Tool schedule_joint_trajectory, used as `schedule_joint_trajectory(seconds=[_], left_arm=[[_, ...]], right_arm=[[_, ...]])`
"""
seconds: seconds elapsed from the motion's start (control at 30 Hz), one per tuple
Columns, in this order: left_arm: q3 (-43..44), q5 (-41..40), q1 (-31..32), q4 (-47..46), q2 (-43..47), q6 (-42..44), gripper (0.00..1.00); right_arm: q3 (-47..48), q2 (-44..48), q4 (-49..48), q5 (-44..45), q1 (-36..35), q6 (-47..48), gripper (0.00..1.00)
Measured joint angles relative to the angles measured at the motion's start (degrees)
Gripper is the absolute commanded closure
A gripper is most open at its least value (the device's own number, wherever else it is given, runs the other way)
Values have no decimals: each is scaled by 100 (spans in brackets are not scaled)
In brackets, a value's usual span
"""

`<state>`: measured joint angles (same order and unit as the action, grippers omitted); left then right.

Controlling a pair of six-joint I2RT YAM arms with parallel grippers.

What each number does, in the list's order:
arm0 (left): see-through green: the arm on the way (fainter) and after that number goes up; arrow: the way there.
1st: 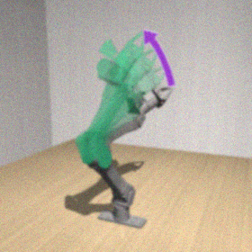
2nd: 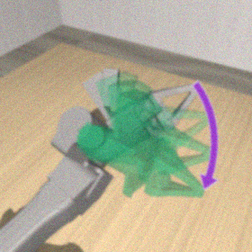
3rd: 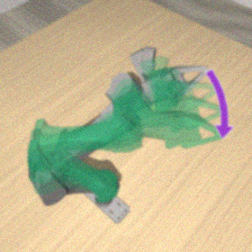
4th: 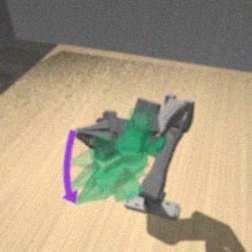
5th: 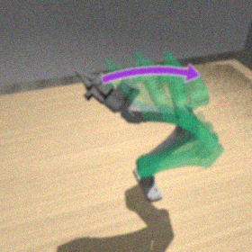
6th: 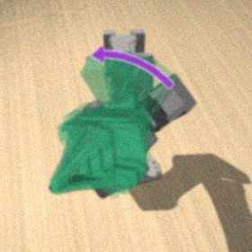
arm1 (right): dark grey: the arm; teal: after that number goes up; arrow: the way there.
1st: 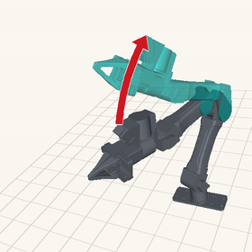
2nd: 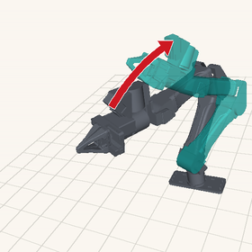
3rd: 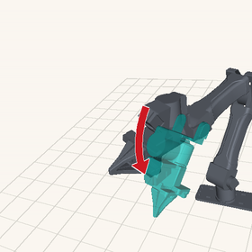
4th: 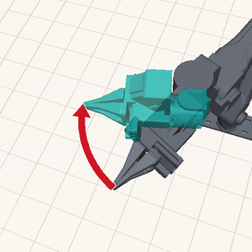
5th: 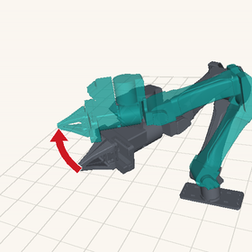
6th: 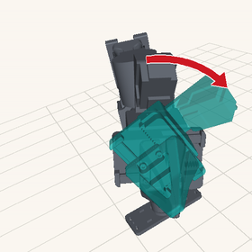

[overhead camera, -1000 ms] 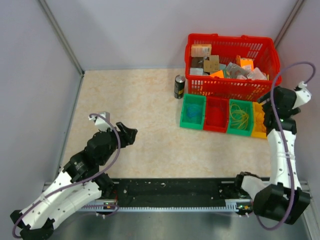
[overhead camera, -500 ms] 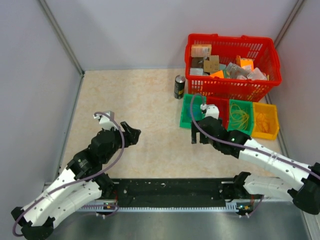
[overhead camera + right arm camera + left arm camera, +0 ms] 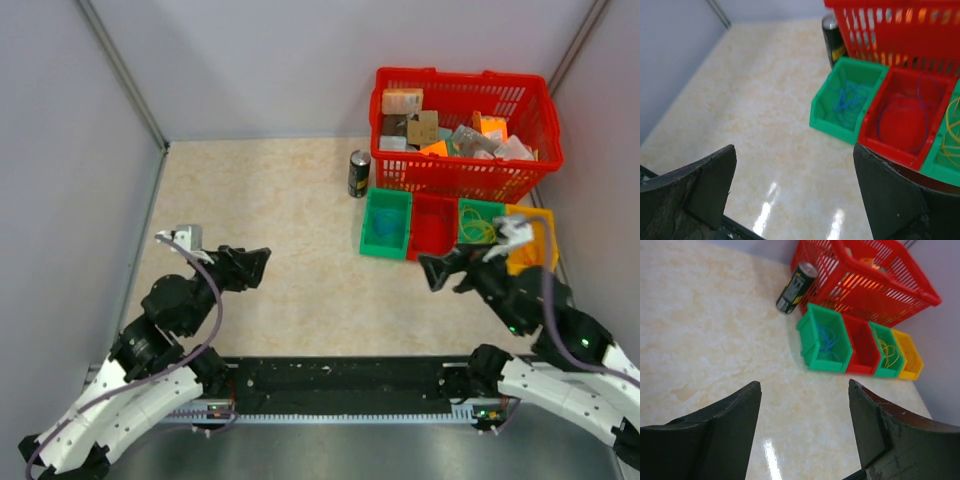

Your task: Untangle the cables

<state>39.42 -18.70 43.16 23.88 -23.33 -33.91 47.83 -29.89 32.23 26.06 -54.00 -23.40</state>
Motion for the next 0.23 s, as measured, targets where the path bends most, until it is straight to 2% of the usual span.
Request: schedule_joint_trajectory(seconds=[0.23], left_arm=[[260,-46,2,-852,739,774,16]], right_arm=[[59,2282,-435,358,0,629,1]])
